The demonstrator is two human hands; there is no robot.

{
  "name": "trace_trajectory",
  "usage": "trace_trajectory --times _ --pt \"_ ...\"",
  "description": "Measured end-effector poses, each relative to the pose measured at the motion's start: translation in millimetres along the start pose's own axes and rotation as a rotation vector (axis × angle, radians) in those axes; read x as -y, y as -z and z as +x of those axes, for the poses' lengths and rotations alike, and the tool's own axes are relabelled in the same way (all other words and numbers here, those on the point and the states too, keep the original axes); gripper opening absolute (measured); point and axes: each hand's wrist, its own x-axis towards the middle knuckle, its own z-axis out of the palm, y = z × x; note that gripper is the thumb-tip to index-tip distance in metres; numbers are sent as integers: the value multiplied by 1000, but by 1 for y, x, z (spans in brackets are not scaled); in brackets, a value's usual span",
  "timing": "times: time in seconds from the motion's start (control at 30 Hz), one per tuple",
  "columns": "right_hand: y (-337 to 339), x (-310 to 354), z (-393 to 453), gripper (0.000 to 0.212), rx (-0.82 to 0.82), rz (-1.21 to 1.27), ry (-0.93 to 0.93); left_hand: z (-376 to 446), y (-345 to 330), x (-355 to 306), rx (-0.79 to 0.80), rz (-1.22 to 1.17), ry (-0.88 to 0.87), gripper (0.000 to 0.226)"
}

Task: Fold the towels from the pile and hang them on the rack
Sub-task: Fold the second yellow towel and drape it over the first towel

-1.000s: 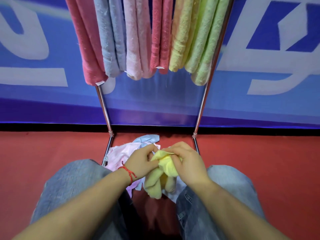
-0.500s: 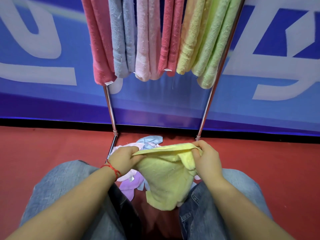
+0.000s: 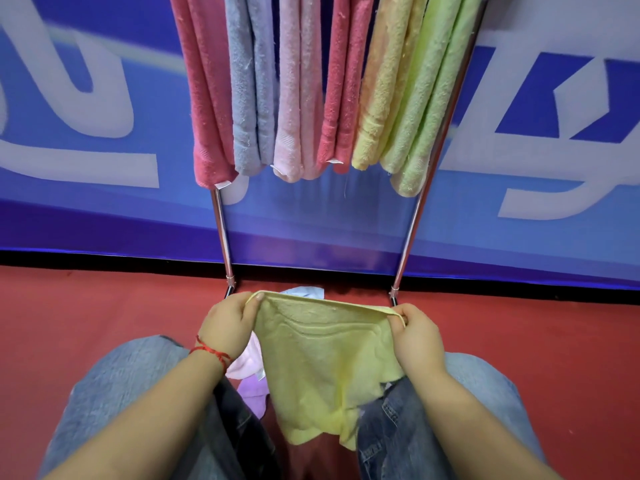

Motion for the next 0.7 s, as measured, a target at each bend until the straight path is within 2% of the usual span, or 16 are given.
trace_trajectory --times 0.2,0.37,0.53,0.63,0.7 --pt "-3 5 -2 34 22 84 -66 8 -2 -10 -190 -202 255 33" --pt "-5 10 -1 42 0 166 -50 13 -19 -21 -180 -424 479 41" --pt "-26 12 2 42 68 331 -238 9 -48 -43 -18 -542 482 32" --pt "-34 11 4 22 231 641 -395 7 -64 -52 166 -651 405 31" --pt "-31 14 7 17 352 904 -441 2 -73 -60 307 -741 348 16"
